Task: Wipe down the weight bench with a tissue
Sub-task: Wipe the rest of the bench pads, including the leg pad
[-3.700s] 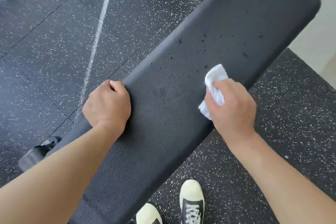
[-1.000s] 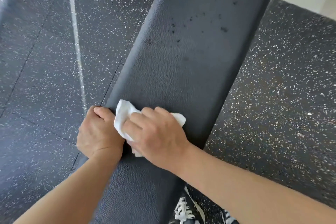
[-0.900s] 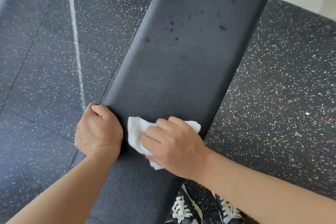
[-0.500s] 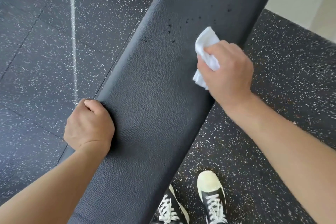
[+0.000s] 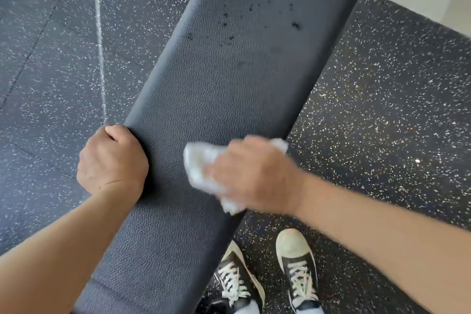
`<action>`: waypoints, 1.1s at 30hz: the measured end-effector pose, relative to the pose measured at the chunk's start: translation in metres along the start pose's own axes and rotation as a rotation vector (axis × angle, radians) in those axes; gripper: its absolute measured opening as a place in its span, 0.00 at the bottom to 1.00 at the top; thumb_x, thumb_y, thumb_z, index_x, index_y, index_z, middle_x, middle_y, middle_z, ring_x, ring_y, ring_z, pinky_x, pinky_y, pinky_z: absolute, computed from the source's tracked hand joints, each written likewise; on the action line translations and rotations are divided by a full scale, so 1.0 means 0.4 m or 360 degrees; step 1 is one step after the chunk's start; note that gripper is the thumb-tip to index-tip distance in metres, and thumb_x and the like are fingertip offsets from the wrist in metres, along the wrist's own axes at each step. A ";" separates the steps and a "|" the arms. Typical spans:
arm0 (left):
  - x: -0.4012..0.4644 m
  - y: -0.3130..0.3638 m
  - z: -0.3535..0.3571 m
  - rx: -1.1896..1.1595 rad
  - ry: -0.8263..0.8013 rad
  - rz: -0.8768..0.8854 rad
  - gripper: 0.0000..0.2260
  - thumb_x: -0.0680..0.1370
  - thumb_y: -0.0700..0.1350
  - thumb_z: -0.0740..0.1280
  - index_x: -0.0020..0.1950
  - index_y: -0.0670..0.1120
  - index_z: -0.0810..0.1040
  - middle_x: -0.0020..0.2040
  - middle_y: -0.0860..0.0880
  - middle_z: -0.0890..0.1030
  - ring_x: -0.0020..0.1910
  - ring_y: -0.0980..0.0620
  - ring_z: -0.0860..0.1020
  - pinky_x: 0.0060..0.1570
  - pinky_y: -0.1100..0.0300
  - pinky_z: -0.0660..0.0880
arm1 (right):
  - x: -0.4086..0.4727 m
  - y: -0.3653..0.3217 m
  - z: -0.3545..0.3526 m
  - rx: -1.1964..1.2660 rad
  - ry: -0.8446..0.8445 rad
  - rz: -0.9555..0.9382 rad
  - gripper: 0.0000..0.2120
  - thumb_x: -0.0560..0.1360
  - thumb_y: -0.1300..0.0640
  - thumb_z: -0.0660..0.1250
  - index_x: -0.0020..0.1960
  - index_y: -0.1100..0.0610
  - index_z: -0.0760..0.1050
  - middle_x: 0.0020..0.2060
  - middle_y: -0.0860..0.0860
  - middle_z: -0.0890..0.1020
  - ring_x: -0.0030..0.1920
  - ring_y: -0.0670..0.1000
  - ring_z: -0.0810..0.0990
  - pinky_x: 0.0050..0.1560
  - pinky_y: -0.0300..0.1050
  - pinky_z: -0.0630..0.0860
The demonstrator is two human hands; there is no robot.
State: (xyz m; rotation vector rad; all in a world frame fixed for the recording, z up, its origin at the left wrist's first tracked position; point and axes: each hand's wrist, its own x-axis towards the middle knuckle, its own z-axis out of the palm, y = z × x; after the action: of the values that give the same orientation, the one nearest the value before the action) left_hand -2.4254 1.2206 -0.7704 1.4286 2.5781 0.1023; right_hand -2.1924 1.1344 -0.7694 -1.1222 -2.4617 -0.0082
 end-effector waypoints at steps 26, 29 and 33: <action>-0.003 -0.002 0.000 -0.0081 -0.0010 -0.0045 0.20 0.78 0.54 0.46 0.43 0.46 0.73 0.49 0.33 0.80 0.43 0.39 0.69 0.47 0.44 0.64 | 0.091 0.216 -0.040 -0.0036 0.0139 0.0437 0.06 0.74 0.58 0.70 0.49 0.54 0.82 0.43 0.52 0.83 0.34 0.57 0.77 0.30 0.51 0.74; -0.003 -0.003 0.001 -0.0091 -0.0025 -0.0069 0.21 0.78 0.55 0.46 0.43 0.45 0.74 0.47 0.34 0.80 0.43 0.39 0.70 0.48 0.43 0.67 | 0.105 0.348 -0.075 -0.0004 0.0224 0.1187 0.07 0.72 0.55 0.71 0.40 0.57 0.78 0.34 0.54 0.79 0.36 0.61 0.77 0.30 0.51 0.72; -0.002 -0.005 -0.001 -0.0104 -0.0037 -0.0073 0.20 0.78 0.54 0.47 0.42 0.45 0.74 0.43 0.36 0.78 0.42 0.39 0.70 0.48 0.44 0.68 | 0.175 0.246 -0.037 0.0030 0.0260 0.1400 0.08 0.68 0.57 0.75 0.37 0.57 0.77 0.33 0.53 0.79 0.33 0.60 0.76 0.31 0.45 0.60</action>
State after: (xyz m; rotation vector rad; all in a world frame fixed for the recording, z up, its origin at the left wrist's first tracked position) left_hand -2.4266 1.2188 -0.7702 1.3396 2.5618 0.1610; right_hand -2.1565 1.2481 -0.7455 -1.9961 -1.6483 0.1765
